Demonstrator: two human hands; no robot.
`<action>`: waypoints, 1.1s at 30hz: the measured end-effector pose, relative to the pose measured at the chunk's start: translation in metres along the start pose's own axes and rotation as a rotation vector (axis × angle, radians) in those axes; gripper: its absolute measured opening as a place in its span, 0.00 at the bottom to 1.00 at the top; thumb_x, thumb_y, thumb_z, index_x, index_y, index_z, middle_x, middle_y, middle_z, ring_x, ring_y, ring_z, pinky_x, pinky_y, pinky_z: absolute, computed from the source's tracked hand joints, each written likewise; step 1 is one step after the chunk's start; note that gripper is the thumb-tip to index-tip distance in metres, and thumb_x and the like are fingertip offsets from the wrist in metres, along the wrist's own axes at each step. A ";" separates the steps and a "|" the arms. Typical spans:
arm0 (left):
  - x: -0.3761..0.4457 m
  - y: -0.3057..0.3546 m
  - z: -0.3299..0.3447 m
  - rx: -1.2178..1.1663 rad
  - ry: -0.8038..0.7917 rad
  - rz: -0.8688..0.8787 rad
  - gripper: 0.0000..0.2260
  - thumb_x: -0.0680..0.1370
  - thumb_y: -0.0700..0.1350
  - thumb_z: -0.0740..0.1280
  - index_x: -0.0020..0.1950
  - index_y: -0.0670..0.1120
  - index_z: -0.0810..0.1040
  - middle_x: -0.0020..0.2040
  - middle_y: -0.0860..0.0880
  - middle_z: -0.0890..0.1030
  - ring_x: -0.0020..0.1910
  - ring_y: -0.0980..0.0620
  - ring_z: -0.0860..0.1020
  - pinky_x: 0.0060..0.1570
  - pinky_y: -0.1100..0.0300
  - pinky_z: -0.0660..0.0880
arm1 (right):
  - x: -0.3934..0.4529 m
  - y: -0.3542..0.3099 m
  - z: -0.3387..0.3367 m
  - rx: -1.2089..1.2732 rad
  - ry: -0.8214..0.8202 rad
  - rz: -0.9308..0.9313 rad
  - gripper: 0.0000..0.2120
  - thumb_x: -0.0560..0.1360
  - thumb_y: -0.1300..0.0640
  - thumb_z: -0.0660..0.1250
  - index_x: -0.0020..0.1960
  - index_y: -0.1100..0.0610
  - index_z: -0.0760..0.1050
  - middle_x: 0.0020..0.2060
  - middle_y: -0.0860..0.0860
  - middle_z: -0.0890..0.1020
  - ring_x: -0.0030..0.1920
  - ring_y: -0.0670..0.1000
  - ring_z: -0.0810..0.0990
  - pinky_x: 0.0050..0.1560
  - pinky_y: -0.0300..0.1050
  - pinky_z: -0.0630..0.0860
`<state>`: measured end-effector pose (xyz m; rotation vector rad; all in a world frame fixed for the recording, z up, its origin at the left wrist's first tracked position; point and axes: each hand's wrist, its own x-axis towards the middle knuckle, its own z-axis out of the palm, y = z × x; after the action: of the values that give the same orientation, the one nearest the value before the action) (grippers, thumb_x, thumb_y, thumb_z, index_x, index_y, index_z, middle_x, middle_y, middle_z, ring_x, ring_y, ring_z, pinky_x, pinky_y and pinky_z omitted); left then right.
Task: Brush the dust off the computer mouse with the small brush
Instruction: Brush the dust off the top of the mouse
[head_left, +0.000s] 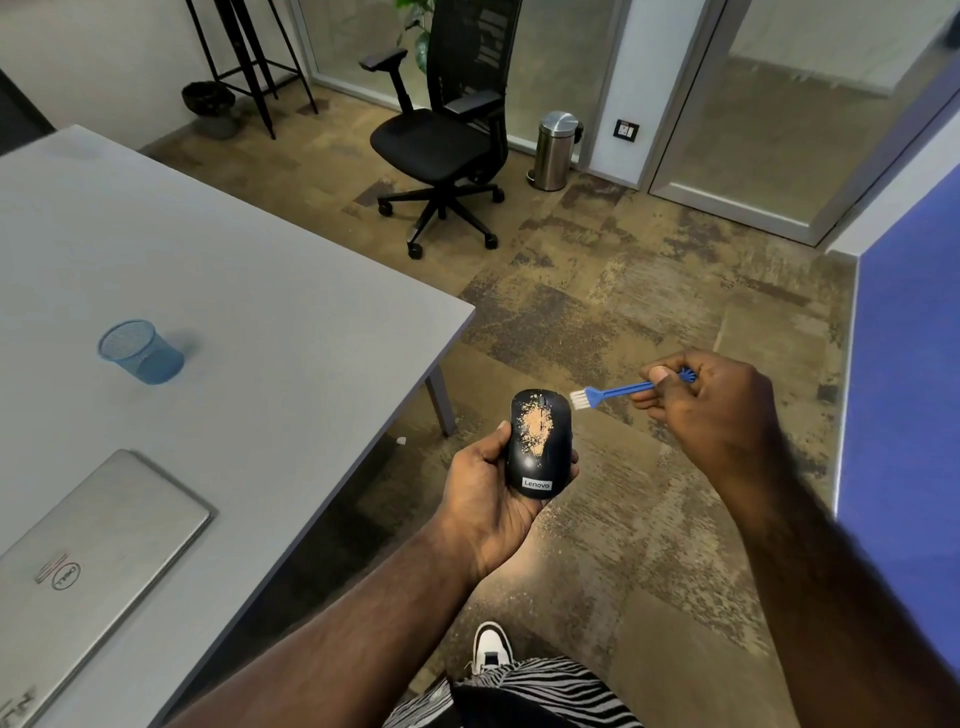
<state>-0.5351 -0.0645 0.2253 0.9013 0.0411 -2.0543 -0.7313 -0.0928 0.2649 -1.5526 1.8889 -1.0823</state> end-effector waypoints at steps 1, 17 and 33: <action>0.000 0.000 0.000 -0.001 -0.002 -0.004 0.21 0.82 0.48 0.53 0.63 0.34 0.74 0.60 0.33 0.76 0.47 0.38 0.78 0.53 0.47 0.76 | 0.000 0.001 -0.001 0.015 0.015 0.005 0.06 0.78 0.61 0.67 0.46 0.54 0.82 0.35 0.49 0.86 0.37 0.48 0.87 0.43 0.51 0.85; 0.001 -0.003 0.001 -0.009 -0.041 -0.021 0.22 0.81 0.49 0.53 0.66 0.34 0.72 0.59 0.33 0.77 0.47 0.36 0.78 0.51 0.48 0.76 | -0.005 0.008 -0.004 0.028 0.024 0.044 0.05 0.78 0.59 0.67 0.49 0.55 0.82 0.36 0.48 0.86 0.39 0.47 0.87 0.45 0.54 0.85; 0.008 -0.003 0.004 -0.038 0.000 0.022 0.20 0.82 0.49 0.54 0.64 0.36 0.75 0.64 0.36 0.77 0.51 0.42 0.79 0.54 0.48 0.76 | -0.074 -0.029 0.003 -0.054 -0.028 -0.295 0.07 0.75 0.63 0.70 0.48 0.54 0.84 0.34 0.42 0.84 0.33 0.40 0.82 0.31 0.39 0.79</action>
<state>-0.5424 -0.0697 0.2224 0.8744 0.0696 -2.0267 -0.6927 -0.0248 0.2770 -1.9118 1.7192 -1.1304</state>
